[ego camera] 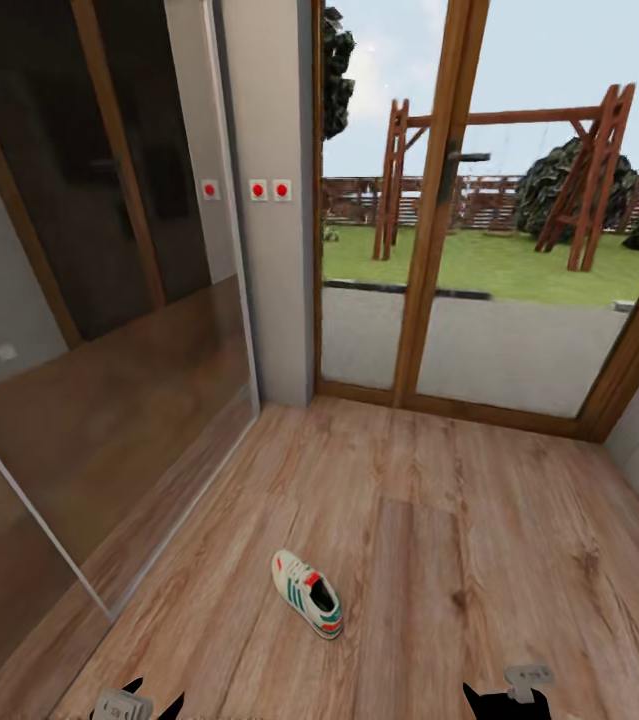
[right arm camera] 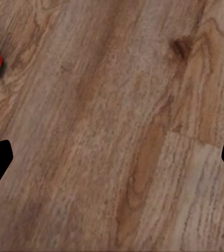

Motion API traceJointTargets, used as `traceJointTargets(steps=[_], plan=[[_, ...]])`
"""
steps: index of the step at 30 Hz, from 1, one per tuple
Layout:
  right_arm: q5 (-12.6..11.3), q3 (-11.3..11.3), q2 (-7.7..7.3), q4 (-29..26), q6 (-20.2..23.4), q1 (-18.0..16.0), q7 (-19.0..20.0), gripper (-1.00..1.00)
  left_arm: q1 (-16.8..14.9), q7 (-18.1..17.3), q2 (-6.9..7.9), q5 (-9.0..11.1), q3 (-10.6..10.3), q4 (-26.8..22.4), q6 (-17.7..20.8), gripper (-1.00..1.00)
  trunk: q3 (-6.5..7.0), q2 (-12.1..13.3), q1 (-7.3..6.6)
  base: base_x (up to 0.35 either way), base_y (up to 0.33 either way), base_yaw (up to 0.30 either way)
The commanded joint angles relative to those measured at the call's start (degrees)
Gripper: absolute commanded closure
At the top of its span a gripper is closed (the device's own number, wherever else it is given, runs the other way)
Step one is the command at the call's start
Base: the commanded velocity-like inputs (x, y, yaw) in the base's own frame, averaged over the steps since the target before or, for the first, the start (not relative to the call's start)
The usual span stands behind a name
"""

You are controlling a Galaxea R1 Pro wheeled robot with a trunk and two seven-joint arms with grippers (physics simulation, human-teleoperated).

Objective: Pick up the two gym shoes and the two sandals from the corridor floor and place them onto the hallstand (shoe rack) in the corridor, making sure they are on the rack and not on the floor. Arrange them so the two gym shoes are next to each other and the two sandals are next to each other.

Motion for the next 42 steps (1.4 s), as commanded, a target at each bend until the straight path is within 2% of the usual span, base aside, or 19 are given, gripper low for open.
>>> traceJointTargets(steps=[1, 13, 20, 42], plan=[[0.4, -0.5, -0.01, 0.0, -0.2, 0.0, 0.3, -1.00, -0.1, -0.5, 0.00, 0.4, 0.1, 0.1, 0.1, -1.00, -0.05, 0.0, -0.01, 0.010, -0.225, 0.270], [0.4, -0.5, -0.01, 0.0, -0.2, 0.0, 0.3, -1.00, -0.1, -0.5, 0.01, 0.4, 0.1, 0.1, 0.1, -1.00, -0.05, 0.0, -0.01, 0.132, -0.214, 0.220], [0.4, -0.5, -0.04, 0.0, -0.2, 0.0, 0.3, -1.00, -0.1, -0.5, 0.02, 0.4, 0.1, 0.1, 0.1, -1.00, -0.05, 0.0, -0.01, 0.136, -0.103, 0.025], [0.3, -0.5, -0.01, -0.1, -0.2, 0.0, 0.3, -1.00, -0.1, -0.5, 0.02, 0.4, 0.1, 0.1, 0.1, -1.00, -0.05, 0.0, -0.01, 0.006, -0.004, 0.001]])
